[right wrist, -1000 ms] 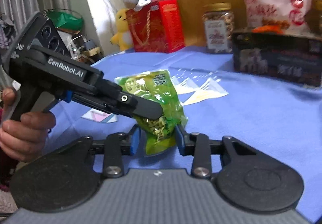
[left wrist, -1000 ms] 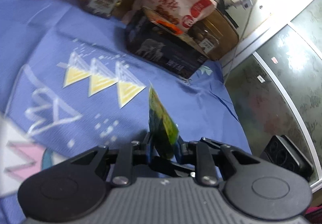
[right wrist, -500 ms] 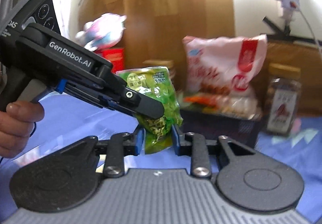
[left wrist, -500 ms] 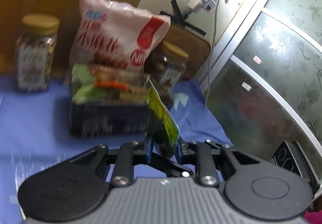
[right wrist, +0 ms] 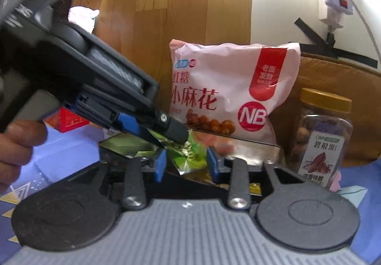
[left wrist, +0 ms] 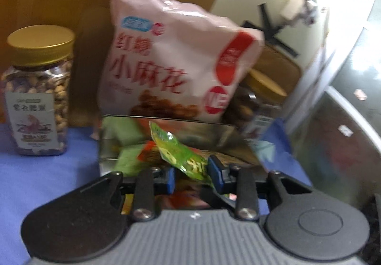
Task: Organize snacks
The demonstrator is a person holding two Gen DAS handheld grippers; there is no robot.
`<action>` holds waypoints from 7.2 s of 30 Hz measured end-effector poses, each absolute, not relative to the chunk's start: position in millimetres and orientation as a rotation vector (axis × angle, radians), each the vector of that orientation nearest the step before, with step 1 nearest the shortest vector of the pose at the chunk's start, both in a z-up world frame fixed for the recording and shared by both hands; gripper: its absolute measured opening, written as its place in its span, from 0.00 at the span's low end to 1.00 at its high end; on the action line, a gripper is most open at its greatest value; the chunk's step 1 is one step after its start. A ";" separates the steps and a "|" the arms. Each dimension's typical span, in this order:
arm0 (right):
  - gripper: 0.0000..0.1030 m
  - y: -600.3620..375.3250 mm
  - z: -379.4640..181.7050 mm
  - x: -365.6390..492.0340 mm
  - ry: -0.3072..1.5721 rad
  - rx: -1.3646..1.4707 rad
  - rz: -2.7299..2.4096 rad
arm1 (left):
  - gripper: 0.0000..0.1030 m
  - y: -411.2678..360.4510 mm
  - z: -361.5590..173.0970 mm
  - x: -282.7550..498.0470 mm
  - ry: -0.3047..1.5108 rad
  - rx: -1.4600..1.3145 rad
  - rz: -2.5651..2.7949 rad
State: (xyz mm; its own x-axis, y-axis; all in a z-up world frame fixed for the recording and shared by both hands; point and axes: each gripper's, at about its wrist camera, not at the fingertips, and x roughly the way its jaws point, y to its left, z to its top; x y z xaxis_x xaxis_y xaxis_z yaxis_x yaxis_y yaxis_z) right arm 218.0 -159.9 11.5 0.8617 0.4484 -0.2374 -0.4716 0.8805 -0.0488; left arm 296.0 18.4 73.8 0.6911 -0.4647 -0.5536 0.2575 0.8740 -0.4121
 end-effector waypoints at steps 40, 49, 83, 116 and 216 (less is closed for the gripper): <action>0.47 -199.7 -10.4 87.4 0.366 0.285 0.397 | 0.43 -36.9 25.2 120.5 0.746 0.106 -0.011; 0.48 -194.9 -12.1 69.4 0.293 0.256 0.379 | 0.51 -33.7 11.1 106.1 0.694 0.105 0.025; 0.54 -195.8 -13.0 65.7 0.283 0.274 0.347 | 0.55 -35.8 11.4 91.1 0.617 0.128 -0.006; 0.55 -197.5 -12.9 66.9 0.281 0.273 0.354 | 0.60 -32.4 14.6 82.9 0.569 0.108 -0.034; 1.00 -201.2 26.8 -9.9 0.269 0.476 0.342 | 1.00 -33.2 62.8 24.7 0.693 0.146 0.189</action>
State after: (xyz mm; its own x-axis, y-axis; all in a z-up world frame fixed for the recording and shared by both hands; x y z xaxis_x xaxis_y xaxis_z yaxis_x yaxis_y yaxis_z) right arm -9.9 -201.2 26.8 0.9086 0.3806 -0.1721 -0.2570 0.8343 0.4877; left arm 24.7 -33.2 62.8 0.7535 0.2209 -0.6192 -0.1243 0.9727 0.1958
